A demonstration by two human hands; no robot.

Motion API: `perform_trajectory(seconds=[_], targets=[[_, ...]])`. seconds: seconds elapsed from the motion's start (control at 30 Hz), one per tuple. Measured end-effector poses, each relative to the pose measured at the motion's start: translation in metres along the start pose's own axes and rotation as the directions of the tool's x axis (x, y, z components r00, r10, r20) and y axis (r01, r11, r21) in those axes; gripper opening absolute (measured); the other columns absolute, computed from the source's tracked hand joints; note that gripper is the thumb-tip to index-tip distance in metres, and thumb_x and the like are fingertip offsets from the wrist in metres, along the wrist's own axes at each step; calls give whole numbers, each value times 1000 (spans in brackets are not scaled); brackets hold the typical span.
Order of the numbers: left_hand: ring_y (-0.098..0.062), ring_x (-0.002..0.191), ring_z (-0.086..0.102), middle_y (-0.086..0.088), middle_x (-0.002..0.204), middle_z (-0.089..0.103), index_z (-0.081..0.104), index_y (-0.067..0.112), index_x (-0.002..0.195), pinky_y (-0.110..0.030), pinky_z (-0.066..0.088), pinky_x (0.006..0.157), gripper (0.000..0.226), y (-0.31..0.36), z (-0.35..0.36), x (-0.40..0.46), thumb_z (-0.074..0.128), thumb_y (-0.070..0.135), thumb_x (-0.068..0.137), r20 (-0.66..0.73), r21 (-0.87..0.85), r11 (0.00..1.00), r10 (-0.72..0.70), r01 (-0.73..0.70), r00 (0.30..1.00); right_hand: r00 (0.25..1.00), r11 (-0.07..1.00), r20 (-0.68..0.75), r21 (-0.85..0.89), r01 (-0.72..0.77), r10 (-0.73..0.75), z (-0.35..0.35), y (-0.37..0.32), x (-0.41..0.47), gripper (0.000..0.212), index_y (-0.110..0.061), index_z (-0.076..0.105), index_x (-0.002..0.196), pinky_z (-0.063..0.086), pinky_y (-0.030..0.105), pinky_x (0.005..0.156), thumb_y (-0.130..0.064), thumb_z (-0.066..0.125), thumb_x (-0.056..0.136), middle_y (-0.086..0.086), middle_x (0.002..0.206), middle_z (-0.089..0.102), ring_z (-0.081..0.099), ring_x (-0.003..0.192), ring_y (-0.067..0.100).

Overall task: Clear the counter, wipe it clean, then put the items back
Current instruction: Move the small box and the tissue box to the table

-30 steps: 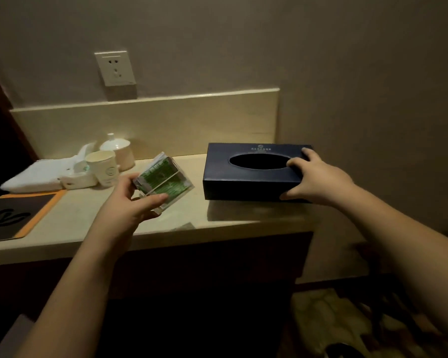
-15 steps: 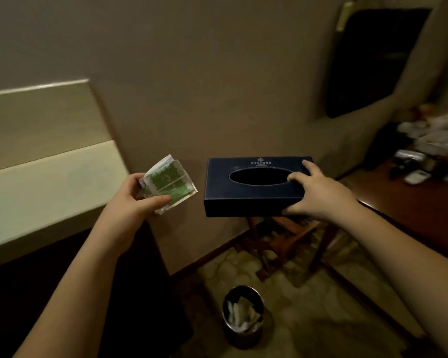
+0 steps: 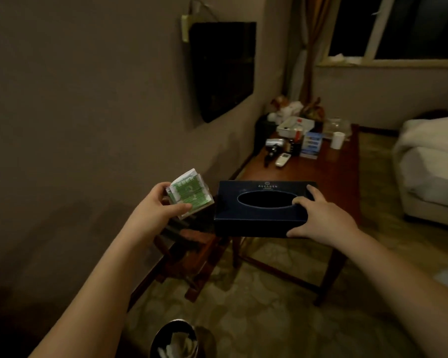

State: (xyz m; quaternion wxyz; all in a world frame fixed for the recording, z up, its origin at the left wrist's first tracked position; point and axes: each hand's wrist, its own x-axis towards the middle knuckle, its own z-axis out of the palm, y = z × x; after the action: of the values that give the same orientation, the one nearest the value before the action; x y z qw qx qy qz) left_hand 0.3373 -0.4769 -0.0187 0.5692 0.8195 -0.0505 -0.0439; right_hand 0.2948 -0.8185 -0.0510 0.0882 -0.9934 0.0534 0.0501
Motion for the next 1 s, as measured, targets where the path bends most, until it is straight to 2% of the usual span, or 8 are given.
perform_trajectory(seconds=[0.07,0.2,0.33,0.47,0.6,0.7,0.9,1.0], targets=[[-11,89,69,8,107,68,50,34,120,-31,53,77,48,7,28,31,76,27,80,62,22,1000,-4,3,998,997,997,-7,6,-77,77,3,26,9,81,-45,35,134,55,35,79,-69,71,65,-7,160,-5,53,115,28],[-11,93,68,8,109,67,50,29,128,-30,53,80,55,8,80,104,76,24,80,163,18,1000,13,-16,987,978,978,-15,13,-208,208,10,76,42,82,-45,35,135,54,34,83,-68,71,65,-7,160,-5,51,119,27],[-11,90,67,7,104,67,51,28,126,-28,51,75,53,2,134,192,76,19,80,234,30,999,13,-20,972,950,949,-21,33,-312,313,20,128,101,85,-43,35,135,53,35,85,-69,72,63,-5,160,-4,51,120,28],[-10,94,66,8,108,67,50,27,127,-34,53,86,57,-7,185,295,78,19,78,326,72,997,-22,-1,945,916,909,24,118,-401,401,38,182,176,82,-40,36,135,50,37,92,-65,73,66,-3,160,-5,45,127,31],[-4,92,62,13,106,64,46,27,129,-26,50,77,57,-12,242,388,75,16,81,400,136,991,-58,3,915,874,866,63,117,-487,483,57,235,248,85,-37,33,140,52,37,88,-66,70,70,-1,160,-8,43,129,33],[-1,88,58,10,108,62,46,24,127,-21,45,69,53,-20,292,450,74,15,83,450,214,976,-63,-39,891,846,841,90,99,-532,525,69,274,292,86,-38,30,142,53,40,86,-67,68,70,-2,160,-10,40,131,35],[-17,103,61,3,122,59,51,18,126,-41,51,88,55,-54,385,542,76,12,78,492,342,925,-30,-162,870,819,819,145,75,-569,556,98,340,369,84,-38,34,139,54,41,81,-62,74,68,-4,159,-13,39,130,37],[-18,109,60,3,128,57,50,18,129,-40,50,91,58,-72,422,572,75,13,78,521,376,902,-15,-214,853,811,814,161,60,-577,563,110,362,399,84,-38,34,138,55,43,81,-60,75,68,-5,159,-13,39,130,38]])
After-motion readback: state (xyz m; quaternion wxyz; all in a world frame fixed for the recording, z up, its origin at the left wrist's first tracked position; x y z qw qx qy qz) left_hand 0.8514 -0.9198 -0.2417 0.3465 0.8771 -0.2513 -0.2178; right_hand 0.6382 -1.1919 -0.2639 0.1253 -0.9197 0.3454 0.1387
